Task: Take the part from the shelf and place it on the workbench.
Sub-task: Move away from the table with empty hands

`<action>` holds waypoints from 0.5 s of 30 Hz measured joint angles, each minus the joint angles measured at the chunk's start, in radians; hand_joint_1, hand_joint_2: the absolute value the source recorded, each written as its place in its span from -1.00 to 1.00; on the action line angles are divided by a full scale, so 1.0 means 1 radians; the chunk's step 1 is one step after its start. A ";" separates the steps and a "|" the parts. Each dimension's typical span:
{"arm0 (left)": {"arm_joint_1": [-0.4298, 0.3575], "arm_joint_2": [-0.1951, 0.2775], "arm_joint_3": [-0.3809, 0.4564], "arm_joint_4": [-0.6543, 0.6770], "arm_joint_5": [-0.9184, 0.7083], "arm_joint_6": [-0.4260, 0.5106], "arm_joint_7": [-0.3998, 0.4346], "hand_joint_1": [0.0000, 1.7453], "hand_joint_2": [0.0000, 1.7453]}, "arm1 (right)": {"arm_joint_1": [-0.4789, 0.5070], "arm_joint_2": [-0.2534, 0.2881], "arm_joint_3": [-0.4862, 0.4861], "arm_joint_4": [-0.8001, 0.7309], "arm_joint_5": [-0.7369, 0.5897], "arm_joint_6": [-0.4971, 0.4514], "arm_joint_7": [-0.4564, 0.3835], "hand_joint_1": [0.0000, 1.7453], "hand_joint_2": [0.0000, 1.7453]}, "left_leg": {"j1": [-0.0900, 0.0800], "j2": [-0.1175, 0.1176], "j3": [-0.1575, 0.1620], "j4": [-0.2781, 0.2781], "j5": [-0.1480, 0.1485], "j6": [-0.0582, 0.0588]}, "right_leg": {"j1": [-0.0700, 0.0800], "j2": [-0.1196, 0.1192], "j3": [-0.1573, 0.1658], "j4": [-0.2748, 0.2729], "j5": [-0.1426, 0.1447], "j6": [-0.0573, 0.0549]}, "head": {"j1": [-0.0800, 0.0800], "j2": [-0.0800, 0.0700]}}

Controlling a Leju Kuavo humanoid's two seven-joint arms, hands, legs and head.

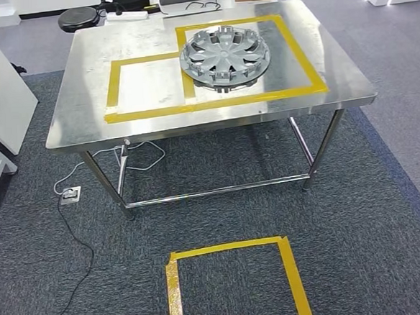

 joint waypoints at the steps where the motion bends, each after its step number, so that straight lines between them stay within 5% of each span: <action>1: 0.000 0.000 0.000 0.000 0.001 -0.003 -0.001 -1.00 -1.00 | 0.000 0.000 0.000 0.000 0.000 0.001 0.000 -1.00 -1.00 | 0.000 0.000 0.000 0.001 0.000 0.000 | 0.000 0.000 0.000 0.001 0.000 0.000 | 0.000 0.000; 8: 0.000 -0.022 0.000 0.000 0.006 0.023 -0.095 -1.00 -1.00 | -0.002 0.000 0.000 0.000 0.000 -0.005 0.000 -1.00 -1.00 | 0.002 0.003 0.000 -0.019 0.010 0.000 | -0.003 0.001 -0.001 0.006 -0.008 0.012 | 0.001 0.000; 13: -0.001 -0.041 0.003 0.000 0.032 0.017 -0.092 -1.00 -1.00 | -0.001 -0.001 -0.004 0.000 -0.007 -0.005 -0.005 -1.00 -1.00 | 0.009 0.025 0.000 -0.035 0.019 0.003 | -0.012 0.003 -0.127 0.261 -0.132 0.035 | 0.013 0.000; 15: 0.000 -0.047 0.004 0.000 0.042 0.005 -0.091 -1.00 -1.00 | 0.002 -0.002 -0.006 0.000 -0.010 -0.004 -0.010 -1.00 -1.00 | 0.011 0.037 -0.001 -0.032 0.018 0.000 | -0.019 -0.001 -0.121 0.245 -0.100 0.043 | 0.013 0.000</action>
